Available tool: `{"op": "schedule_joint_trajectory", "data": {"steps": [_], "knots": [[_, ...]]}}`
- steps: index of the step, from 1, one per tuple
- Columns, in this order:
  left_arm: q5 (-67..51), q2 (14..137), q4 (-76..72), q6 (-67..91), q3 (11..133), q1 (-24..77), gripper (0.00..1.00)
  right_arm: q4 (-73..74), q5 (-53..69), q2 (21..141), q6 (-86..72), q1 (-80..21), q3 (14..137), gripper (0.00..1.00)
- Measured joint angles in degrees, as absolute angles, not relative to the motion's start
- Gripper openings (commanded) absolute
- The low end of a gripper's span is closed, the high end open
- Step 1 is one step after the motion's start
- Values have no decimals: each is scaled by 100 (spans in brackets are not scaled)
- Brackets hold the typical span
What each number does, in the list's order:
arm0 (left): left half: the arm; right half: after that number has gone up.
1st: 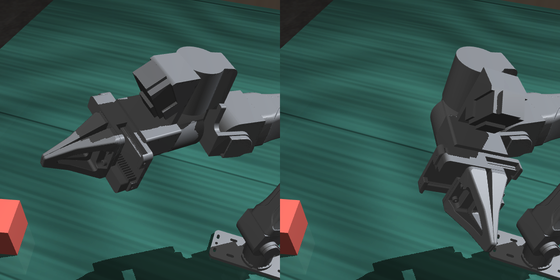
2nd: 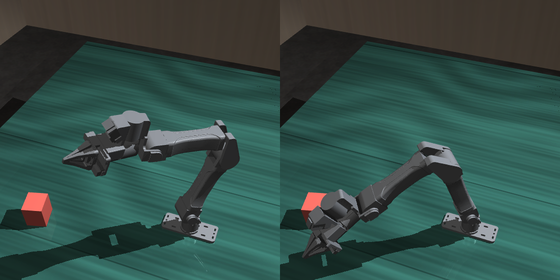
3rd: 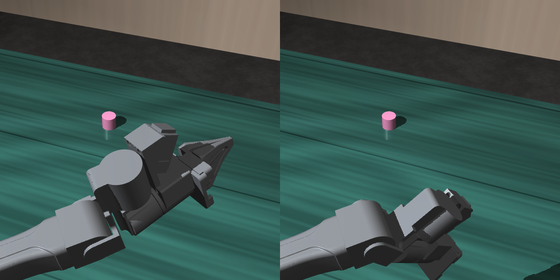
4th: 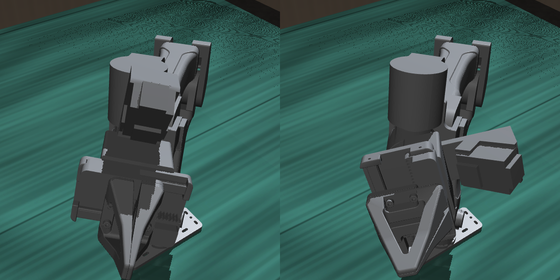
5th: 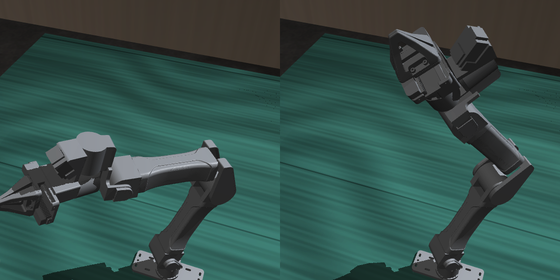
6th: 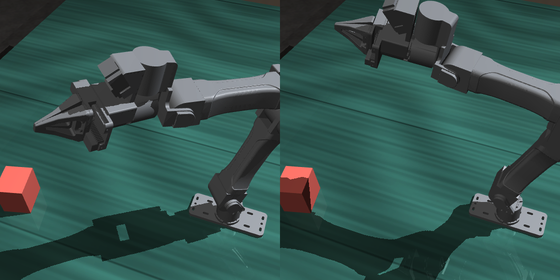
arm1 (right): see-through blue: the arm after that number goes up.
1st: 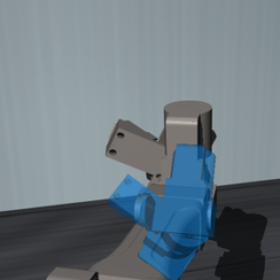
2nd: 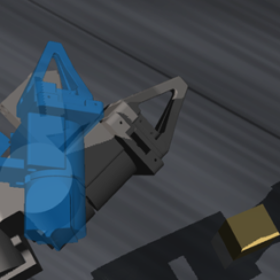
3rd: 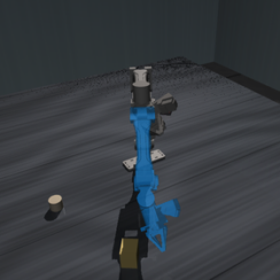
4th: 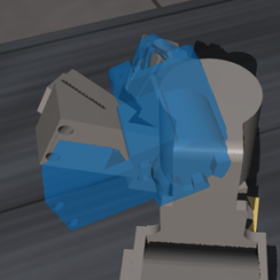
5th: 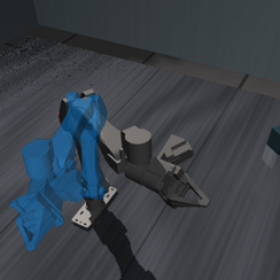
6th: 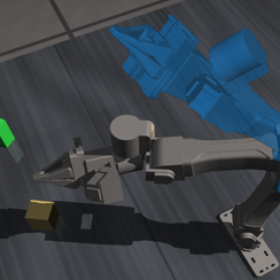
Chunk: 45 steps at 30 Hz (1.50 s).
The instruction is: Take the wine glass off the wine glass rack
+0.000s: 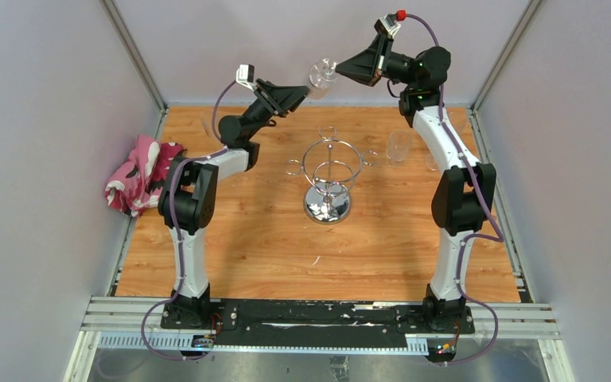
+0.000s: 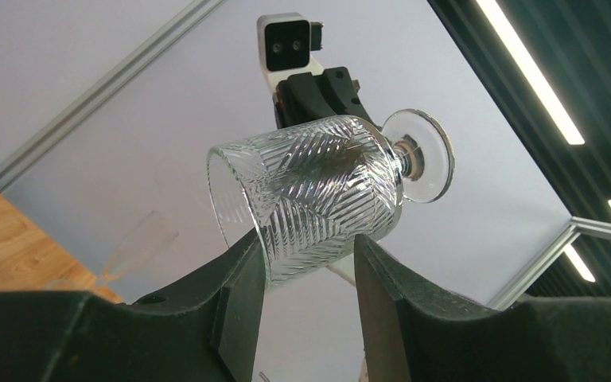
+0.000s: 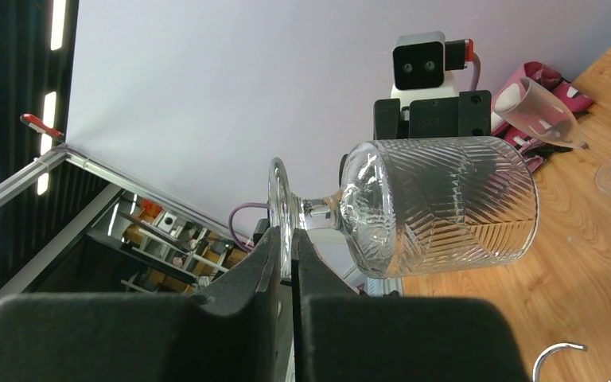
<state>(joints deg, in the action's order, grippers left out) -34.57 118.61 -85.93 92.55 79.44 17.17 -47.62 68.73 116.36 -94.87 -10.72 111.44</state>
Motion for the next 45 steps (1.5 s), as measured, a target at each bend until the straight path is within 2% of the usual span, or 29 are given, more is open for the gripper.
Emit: {"op": "schedule_joint_trajectory", "data": {"steps": [3, 8, 10, 24, 29, 40, 42, 44, 45], "knots": [[-3463, 11734, -8534, 9205, 7815, 1719, 44, -4978, 6873, 11653, -9673, -1079, 11102, 0], [-3474, 11454, -8471, 9150, 7520, 1723, 30, -5258, 6825, 11708, -10005, -1070, 11076, 0], [-3472, 11303, -8429, 9098, 7408, 1723, 28, -5356, 6803, 11730, -10125, -1059, 11065, 0], [-3542, 10346, -8414, 8871, 6943, 1850, 26, -6768, 6748, 12309, -11402, -1243, 10698, 0], [-3579, 10250, -8440, 8785, 6897, 1841, 0, -7078, 6748, 12418, -11550, -1271, 10685, 0], [-3527, 10125, -8449, 8875, 6733, 1831, 0, -7463, 6790, 12416, -11681, -1273, 10680, 0], [-3500, 9894, -8132, 8724, 6580, 1831, 0, -7463, 6860, 12416, -11686, -1282, 10678, 6], [-3492, 9561, -7642, 8444, 6471, 1833, 0, -7485, 6901, 12416, -11714, -1317, 10680, 22], [-3485, 9378, -7376, 8283, 6418, 1837, 0, -7511, 6914, 12416, -11732, -1345, 10680, 27]]}}
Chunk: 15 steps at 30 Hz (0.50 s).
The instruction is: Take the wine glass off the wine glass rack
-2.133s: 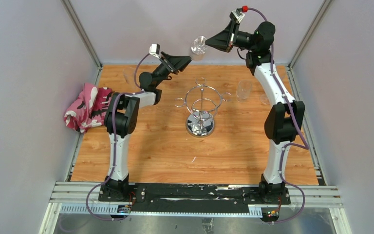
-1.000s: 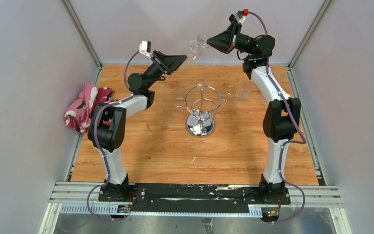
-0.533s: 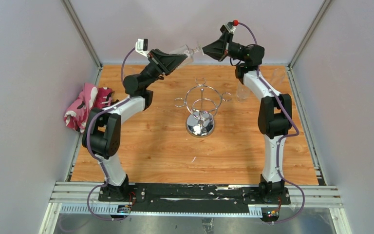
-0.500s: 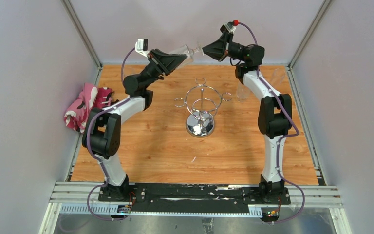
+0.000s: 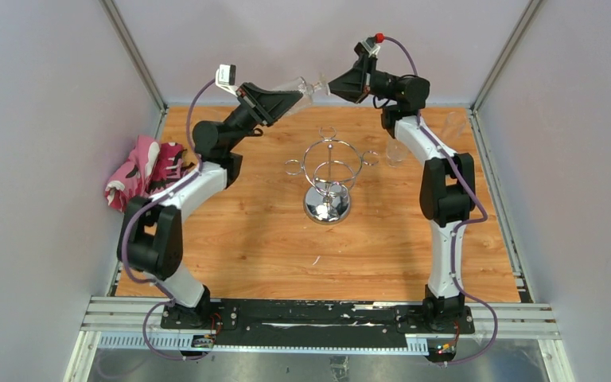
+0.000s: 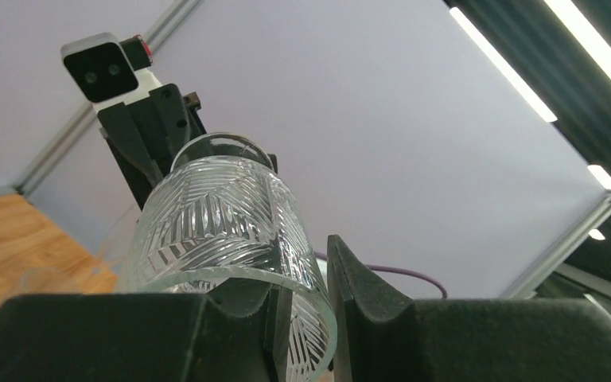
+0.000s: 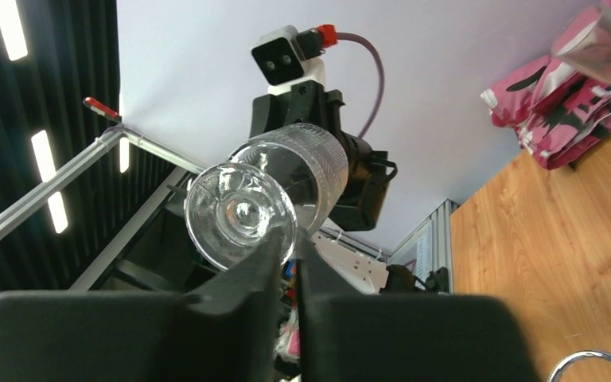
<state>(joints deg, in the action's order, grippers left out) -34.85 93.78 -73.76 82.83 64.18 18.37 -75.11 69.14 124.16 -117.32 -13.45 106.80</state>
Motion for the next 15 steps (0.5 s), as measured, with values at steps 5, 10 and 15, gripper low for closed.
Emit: {"op": "schedule_joint_trajectory", "data": {"steps": [5, 10, 15], "knots": [[-3347, 8394, -5833, 7238, 6348, 1857, 0, -7671, 6989, 12416, -11789, -1494, 10707, 66], [-3203, 7922, -4790, 6510, 6414, 1857, 0, -7832, 7006, 12416, -11933, -1522, 10816, 79], [-2779, 7800, -2650, 5553, 6901, 1857, 0, -7929, 7008, 12409, -11939, -1382, 10855, 64]]}}
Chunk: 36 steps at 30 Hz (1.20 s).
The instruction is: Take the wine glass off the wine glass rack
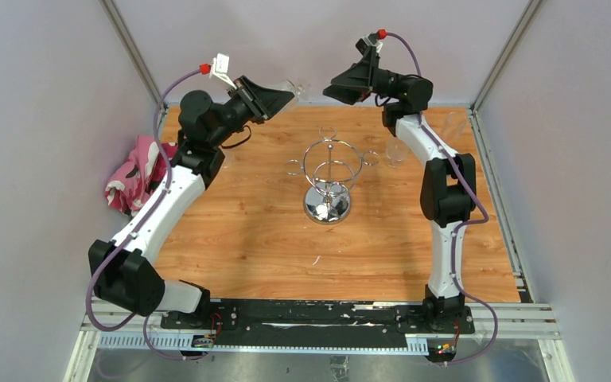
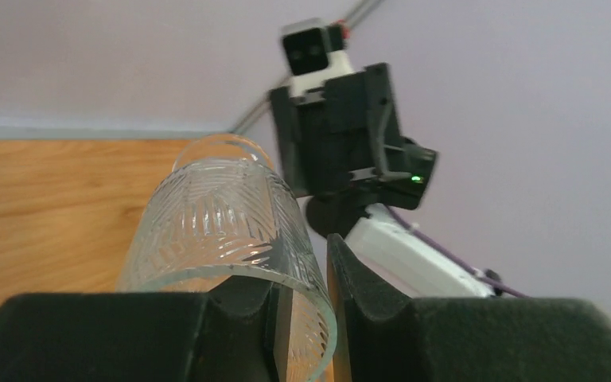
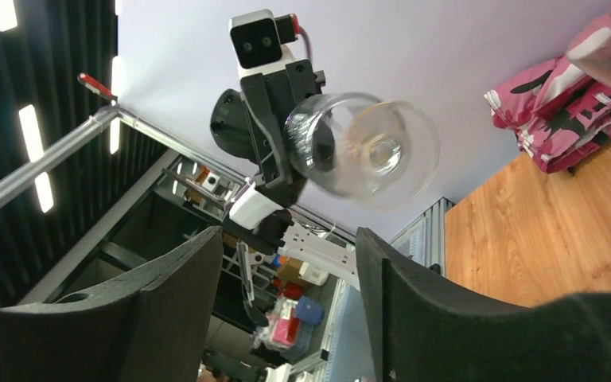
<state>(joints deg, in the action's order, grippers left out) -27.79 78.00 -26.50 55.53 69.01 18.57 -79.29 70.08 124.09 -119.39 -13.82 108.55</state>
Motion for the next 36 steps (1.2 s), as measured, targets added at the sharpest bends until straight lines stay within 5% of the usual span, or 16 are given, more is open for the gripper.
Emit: {"op": "schedule_joint_trajectory", "data": {"steps": [7, 17, 24, 36], "knots": [[-834, 7822, 1949, 3474, 9435, 1986, 0, -7303, 7059, 11863, -11273, -773, 10136, 64], [681, 8202, 4984, 2018, 10492, 2091, 0, -4965, 7205, 10283, -8901, -576, 9273, 62], [801, 8340, 5791, 1826, 9321, 2174, 0, -451, 6525, 9301, -5188, -412, 9896, 75], [314, 9946, 5319, 1992, 9166, 2010, 0, 2539, 4438, 7756, -2305, -322, 10215, 80]]}}
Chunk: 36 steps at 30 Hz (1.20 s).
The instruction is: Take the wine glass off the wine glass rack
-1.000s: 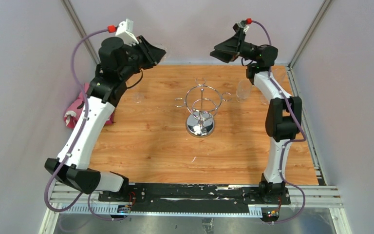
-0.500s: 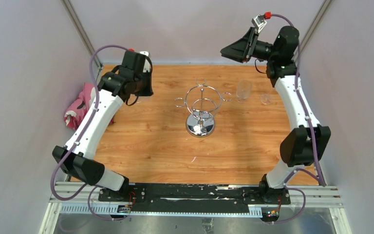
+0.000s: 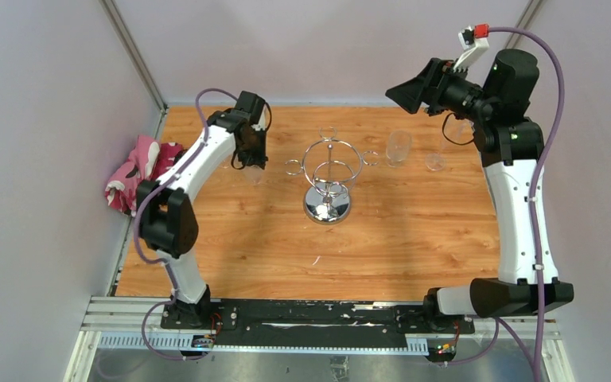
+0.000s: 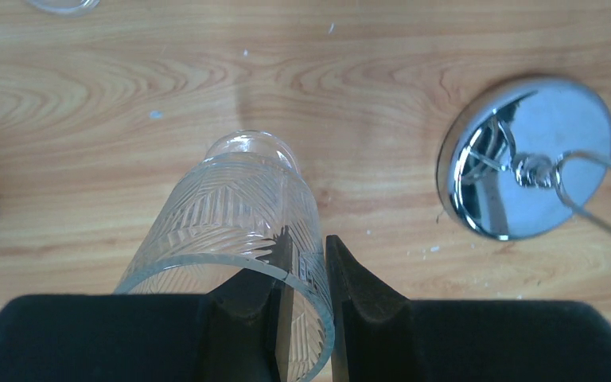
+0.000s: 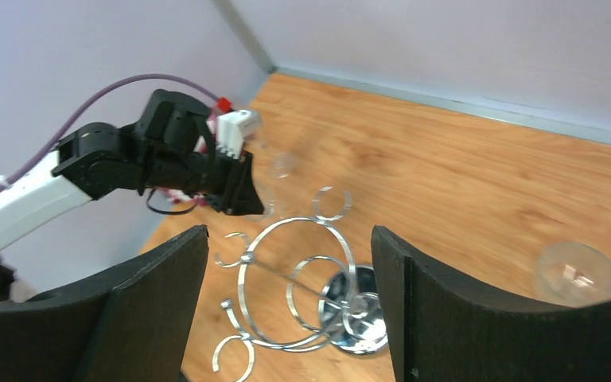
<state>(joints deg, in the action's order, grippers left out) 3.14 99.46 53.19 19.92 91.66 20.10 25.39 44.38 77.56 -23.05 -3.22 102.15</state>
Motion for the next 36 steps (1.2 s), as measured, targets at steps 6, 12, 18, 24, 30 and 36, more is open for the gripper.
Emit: {"op": "schedule_joint_trajectory", "data": {"steps": [6, 12, 18, 24, 30, 36], "knots": [[169, 11306, 5081, 2010, 10092, 1761, 0, 3148, 3050, 7669, -1678, -320, 10215, 80], [126, 12315, 5103, 1997, 11177, 1577, 0, 3260, 2565, 7706, -1511, -320, 10182, 80], [126, 12768, 5146, 1988, 11629, 1535, 0, 3190, 2427, 7706, -1507, -320, 10018, 79], [121, 12951, 5234, 1944, 11834, 1540, 0, 3107, 2397, 7706, -1511, -320, 9915, 79], [154, 12954, 5310, 1865, 11874, 1540, 20, 3048, 2405, 7706, -1514, -320, 9870, 82], [158, 12954, 5378, 1835, 12018, 1540, 31, 2945, 2416, 7706, -1529, -320, 9762, 97]]}}
